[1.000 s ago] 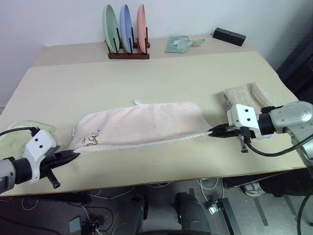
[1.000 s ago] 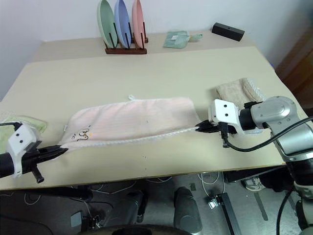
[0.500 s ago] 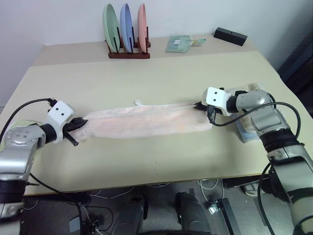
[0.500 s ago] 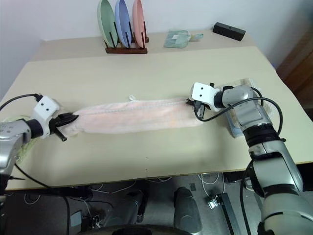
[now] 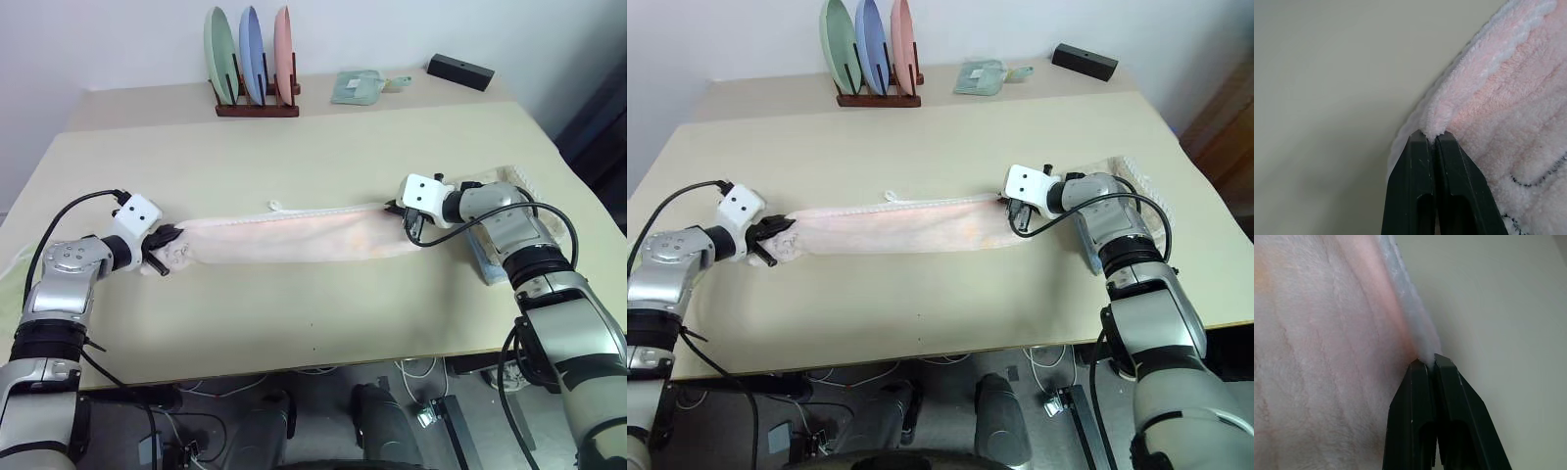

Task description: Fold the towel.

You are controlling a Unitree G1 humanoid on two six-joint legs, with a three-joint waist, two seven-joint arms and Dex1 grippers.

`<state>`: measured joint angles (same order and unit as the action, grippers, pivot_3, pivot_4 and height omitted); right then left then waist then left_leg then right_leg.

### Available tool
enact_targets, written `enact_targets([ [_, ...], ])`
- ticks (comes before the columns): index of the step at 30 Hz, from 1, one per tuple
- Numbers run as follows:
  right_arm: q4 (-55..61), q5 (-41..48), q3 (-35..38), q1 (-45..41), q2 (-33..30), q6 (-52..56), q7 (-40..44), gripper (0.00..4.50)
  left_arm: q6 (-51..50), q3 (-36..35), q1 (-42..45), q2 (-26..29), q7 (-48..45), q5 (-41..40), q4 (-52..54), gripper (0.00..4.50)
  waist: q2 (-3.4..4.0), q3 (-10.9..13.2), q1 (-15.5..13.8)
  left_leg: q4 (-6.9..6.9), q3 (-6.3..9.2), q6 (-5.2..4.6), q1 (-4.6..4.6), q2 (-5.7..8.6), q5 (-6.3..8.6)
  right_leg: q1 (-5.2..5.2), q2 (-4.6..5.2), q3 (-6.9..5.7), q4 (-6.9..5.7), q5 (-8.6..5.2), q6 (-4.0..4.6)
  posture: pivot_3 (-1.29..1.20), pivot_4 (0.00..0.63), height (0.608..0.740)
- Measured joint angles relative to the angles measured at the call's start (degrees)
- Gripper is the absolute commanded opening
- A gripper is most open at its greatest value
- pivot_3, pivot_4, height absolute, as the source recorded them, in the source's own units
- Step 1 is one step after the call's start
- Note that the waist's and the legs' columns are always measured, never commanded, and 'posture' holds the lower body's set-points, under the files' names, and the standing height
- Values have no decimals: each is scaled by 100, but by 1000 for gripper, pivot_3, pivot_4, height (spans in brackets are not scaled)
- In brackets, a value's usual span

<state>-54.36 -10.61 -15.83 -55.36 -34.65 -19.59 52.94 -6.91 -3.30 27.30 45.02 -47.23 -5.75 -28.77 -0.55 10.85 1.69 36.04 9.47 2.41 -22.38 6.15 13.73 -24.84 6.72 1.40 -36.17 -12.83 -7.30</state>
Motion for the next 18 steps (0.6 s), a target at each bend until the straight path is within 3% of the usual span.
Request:
enact_targets([
  [3,-15,-5,65,-6,-1,51,-126,887,-82,-49,-12,-9,13,-39,-80,1860,0,0,47,-1,4,1,0,0,0,0,0,-1,-1,0,0,0,150,738],
  [8,14,-8,188,-2,-37,109,-375,3199,-165,-328,-131,-23,313,-119,-42,4249,0,0,98,-4,4,2,0,-1,-1,-5,-1,1,-3,0,0,0,150,738],
  [18,1703,219,671,881,-502,746,-436,3199,-748,-1339,-819,-119,993,-726,643,4249,1,0,74,0,6,-4,-3,-4,2,-4,1,1,-4,0,0,0,150,738],
])
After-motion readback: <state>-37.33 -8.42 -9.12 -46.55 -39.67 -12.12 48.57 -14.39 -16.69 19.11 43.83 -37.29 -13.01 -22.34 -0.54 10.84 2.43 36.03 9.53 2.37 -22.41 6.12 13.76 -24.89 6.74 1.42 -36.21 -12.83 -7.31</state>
